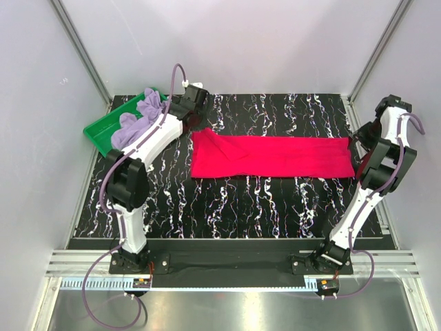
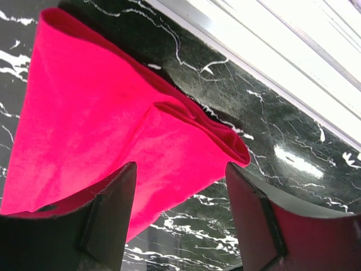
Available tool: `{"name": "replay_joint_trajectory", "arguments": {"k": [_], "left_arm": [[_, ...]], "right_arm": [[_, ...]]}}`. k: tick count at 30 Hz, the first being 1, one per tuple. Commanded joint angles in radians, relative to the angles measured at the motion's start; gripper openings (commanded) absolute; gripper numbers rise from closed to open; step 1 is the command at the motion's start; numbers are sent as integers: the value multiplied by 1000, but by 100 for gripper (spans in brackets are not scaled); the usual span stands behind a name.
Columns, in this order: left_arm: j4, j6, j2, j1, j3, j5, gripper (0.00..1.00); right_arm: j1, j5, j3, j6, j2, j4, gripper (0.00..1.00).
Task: Fold and stack the t-shirts
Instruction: Fold the tshirt
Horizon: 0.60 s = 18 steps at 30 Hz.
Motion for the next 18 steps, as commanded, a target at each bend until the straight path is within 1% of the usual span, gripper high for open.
{"name": "replay_joint_trajectory", "arguments": {"k": [1, 5, 6, 7, 8, 9, 11, 13, 14, 16, 17, 18], "left_arm": [[67, -18, 36, 6, 66, -9, 0], [94, -20, 92, 6, 103, 17, 0], [86, -18, 107, 9, 149, 27, 6], [69, -11, 130, 9, 187, 34, 6], [17, -6, 168, 11, 225, 31, 8], [-6, -1, 187, 11, 288, 22, 18], [-66, 5, 205, 14, 328, -18, 43], [-81, 5, 187, 17, 319, -48, 74], [-80, 6, 172, 19, 301, -56, 81], [-86, 6, 115, 19, 249, -74, 92], [-87, 6, 93, 19, 223, -78, 93], [-81, 12, 39, 19, 194, -78, 93]], "right_arm": [[5, 44, 41, -23, -89, -26, 72], [42, -26, -8, -5, -149, -4, 73], [52, -31, -11, -7, -154, -6, 73], [66, -31, -12, -10, -159, -10, 72], [92, -33, -17, -13, -168, -9, 72], [109, -33, -25, -16, -172, -10, 72], [155, -60, -46, -16, -191, -7, 72], [189, -77, -67, -16, -217, 8, 72], [229, -86, -90, -16, -224, 17, 72], [267, -100, -106, -16, -238, 40, 72], [286, -112, -112, -16, -241, 51, 72], [322, -141, -127, -20, -244, 81, 72]]}}
